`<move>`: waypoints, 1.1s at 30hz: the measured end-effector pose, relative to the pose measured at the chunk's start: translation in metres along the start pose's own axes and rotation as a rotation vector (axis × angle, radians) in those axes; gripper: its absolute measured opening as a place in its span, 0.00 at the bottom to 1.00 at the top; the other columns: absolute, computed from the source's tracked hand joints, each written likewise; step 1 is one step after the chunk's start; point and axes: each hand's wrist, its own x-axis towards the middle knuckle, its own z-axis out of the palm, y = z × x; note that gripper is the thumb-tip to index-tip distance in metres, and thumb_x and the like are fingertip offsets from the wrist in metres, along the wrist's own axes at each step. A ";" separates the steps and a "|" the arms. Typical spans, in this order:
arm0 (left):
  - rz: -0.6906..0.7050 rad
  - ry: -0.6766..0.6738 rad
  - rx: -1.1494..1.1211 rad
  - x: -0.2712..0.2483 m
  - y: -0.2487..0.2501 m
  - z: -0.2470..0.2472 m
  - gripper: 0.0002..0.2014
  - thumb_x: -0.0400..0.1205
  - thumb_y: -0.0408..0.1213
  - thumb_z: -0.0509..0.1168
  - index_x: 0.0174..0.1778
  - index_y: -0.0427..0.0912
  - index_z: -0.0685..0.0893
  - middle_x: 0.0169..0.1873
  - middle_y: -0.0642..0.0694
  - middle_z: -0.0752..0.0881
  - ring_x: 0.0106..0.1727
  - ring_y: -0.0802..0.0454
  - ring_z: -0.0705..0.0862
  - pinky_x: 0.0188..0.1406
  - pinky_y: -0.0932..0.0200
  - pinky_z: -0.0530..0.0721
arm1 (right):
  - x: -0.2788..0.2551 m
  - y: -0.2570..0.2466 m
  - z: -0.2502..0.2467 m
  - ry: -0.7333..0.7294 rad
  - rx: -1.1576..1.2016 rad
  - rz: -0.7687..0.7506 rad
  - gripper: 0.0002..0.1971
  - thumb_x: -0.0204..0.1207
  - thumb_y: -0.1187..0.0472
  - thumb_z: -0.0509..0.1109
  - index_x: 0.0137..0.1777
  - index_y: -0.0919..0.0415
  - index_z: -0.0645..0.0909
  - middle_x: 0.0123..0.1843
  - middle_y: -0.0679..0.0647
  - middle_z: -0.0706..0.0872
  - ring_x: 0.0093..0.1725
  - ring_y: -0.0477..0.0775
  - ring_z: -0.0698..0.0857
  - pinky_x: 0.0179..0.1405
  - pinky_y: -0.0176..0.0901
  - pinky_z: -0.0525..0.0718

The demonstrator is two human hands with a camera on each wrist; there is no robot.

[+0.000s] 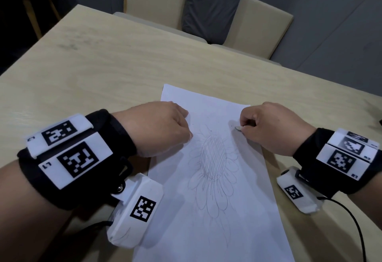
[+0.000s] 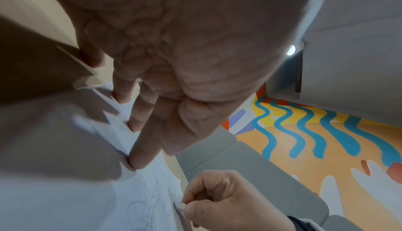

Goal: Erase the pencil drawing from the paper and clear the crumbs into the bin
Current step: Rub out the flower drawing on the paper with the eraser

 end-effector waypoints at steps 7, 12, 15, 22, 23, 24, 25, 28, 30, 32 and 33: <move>0.011 -0.009 -0.002 0.000 0.001 -0.001 0.17 0.84 0.46 0.63 0.52 0.36 0.91 0.63 0.69 0.74 0.71 0.73 0.70 0.74 0.58 0.71 | 0.001 0.000 0.001 0.014 0.029 0.026 0.07 0.77 0.57 0.68 0.36 0.52 0.80 0.30 0.48 0.84 0.34 0.50 0.80 0.31 0.44 0.74; 0.025 -0.011 0.006 0.000 0.000 -0.001 0.17 0.84 0.46 0.63 0.54 0.39 0.91 0.77 0.66 0.71 0.76 0.71 0.67 0.76 0.59 0.69 | -0.004 0.000 0.003 -0.026 0.068 0.008 0.08 0.77 0.56 0.69 0.36 0.52 0.81 0.30 0.48 0.84 0.34 0.49 0.80 0.32 0.46 0.76; 0.015 -0.012 0.000 0.001 0.000 -0.001 0.17 0.83 0.47 0.63 0.53 0.37 0.91 0.73 0.66 0.75 0.75 0.71 0.68 0.74 0.60 0.70 | -0.002 0.003 0.002 0.010 0.055 0.035 0.09 0.77 0.57 0.68 0.35 0.51 0.80 0.30 0.48 0.84 0.33 0.49 0.80 0.31 0.45 0.74; 0.007 -0.010 0.007 0.003 0.000 -0.001 0.25 0.79 0.53 0.61 0.52 0.33 0.89 0.52 0.62 0.74 0.57 0.62 0.76 0.65 0.56 0.75 | 0.000 0.001 0.002 0.003 0.071 0.020 0.08 0.77 0.58 0.69 0.36 0.52 0.81 0.30 0.48 0.84 0.34 0.48 0.79 0.32 0.46 0.76; 0.014 -0.007 0.006 0.002 0.001 -0.001 0.22 0.82 0.51 0.62 0.53 0.34 0.89 0.56 0.66 0.74 0.63 0.64 0.75 0.69 0.58 0.73 | 0.002 0.002 0.001 0.028 0.046 0.030 0.08 0.77 0.58 0.68 0.36 0.52 0.80 0.30 0.48 0.84 0.34 0.49 0.80 0.31 0.45 0.75; 0.019 -0.006 0.009 0.002 0.001 -0.001 0.19 0.83 0.48 0.63 0.53 0.36 0.90 0.61 0.68 0.74 0.70 0.67 0.73 0.72 0.59 0.71 | 0.004 0.002 0.001 0.047 0.027 0.034 0.08 0.77 0.58 0.68 0.36 0.52 0.80 0.30 0.47 0.84 0.34 0.50 0.80 0.30 0.44 0.73; 0.022 -0.008 0.012 0.001 0.001 -0.001 0.18 0.84 0.47 0.63 0.53 0.37 0.91 0.67 0.68 0.75 0.74 0.69 0.70 0.74 0.59 0.70 | 0.005 0.001 0.001 0.053 0.024 0.029 0.08 0.77 0.58 0.68 0.36 0.53 0.80 0.30 0.47 0.84 0.34 0.51 0.80 0.30 0.44 0.74; 0.031 -0.010 0.018 0.001 0.001 -0.002 0.20 0.82 0.51 0.63 0.52 0.38 0.91 0.75 0.63 0.75 0.76 0.67 0.71 0.75 0.58 0.71 | 0.005 -0.004 0.002 0.025 0.044 -0.012 0.07 0.78 0.58 0.68 0.37 0.53 0.81 0.30 0.47 0.85 0.35 0.50 0.80 0.33 0.47 0.77; 0.027 -0.012 0.017 0.000 0.001 -0.002 0.20 0.82 0.51 0.63 0.52 0.37 0.91 0.75 0.62 0.75 0.75 0.68 0.70 0.74 0.58 0.71 | 0.005 -0.003 0.002 0.042 0.022 -0.004 0.08 0.77 0.58 0.67 0.37 0.53 0.81 0.30 0.48 0.85 0.35 0.51 0.81 0.31 0.45 0.74; 0.024 -0.012 0.010 0.000 0.002 -0.002 0.19 0.83 0.49 0.63 0.53 0.37 0.90 0.70 0.62 0.78 0.75 0.69 0.69 0.73 0.59 0.71 | 0.005 -0.001 0.001 0.058 0.005 0.006 0.08 0.77 0.59 0.67 0.36 0.53 0.80 0.30 0.48 0.85 0.34 0.52 0.81 0.30 0.44 0.71; 0.030 -0.011 0.015 -0.001 0.002 -0.002 0.20 0.83 0.50 0.63 0.52 0.36 0.90 0.64 0.61 0.78 0.74 0.68 0.70 0.73 0.58 0.72 | 0.004 -0.002 0.001 0.046 0.006 -0.001 0.08 0.78 0.59 0.67 0.37 0.53 0.81 0.30 0.48 0.85 0.34 0.52 0.81 0.30 0.44 0.72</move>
